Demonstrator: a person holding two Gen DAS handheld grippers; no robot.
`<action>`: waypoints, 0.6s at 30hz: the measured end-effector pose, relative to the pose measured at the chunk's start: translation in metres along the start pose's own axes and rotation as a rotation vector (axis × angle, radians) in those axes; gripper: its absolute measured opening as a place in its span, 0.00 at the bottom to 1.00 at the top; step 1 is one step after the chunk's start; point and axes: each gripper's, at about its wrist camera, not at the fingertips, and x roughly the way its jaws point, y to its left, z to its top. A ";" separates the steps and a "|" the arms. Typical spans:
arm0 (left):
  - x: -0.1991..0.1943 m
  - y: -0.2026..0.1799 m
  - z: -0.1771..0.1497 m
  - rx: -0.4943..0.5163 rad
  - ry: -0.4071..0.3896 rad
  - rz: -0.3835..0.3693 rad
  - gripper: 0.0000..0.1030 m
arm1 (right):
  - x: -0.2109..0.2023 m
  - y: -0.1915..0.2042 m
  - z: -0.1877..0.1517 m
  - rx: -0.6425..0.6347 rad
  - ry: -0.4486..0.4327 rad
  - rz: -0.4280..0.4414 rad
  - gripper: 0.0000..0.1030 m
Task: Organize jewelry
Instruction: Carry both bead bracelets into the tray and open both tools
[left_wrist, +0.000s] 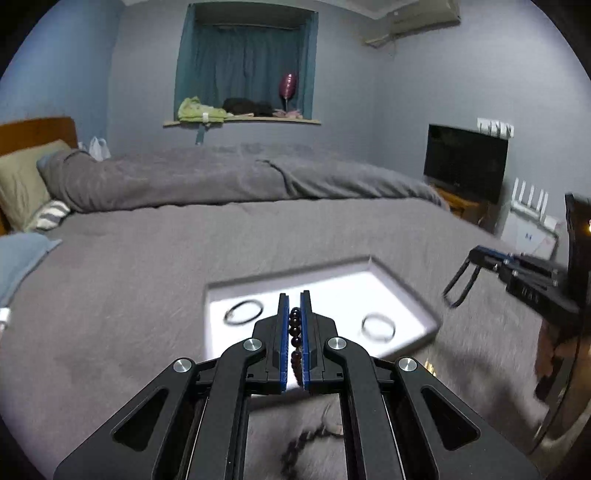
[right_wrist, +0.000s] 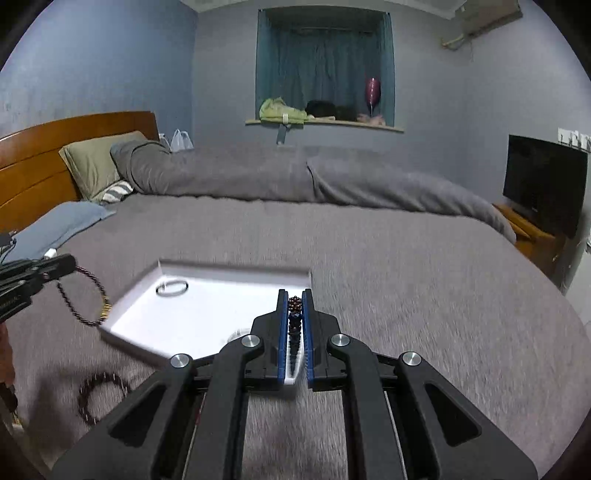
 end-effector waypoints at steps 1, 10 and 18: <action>0.005 0.001 0.002 -0.007 0.003 -0.001 0.06 | 0.004 0.000 0.005 0.003 -0.001 0.003 0.07; 0.079 0.017 -0.011 -0.049 0.180 -0.087 0.06 | 0.087 0.020 0.030 -0.024 0.087 0.021 0.07; 0.110 0.047 -0.033 -0.082 0.320 -0.068 0.06 | 0.153 0.018 0.028 -0.023 0.219 0.030 0.07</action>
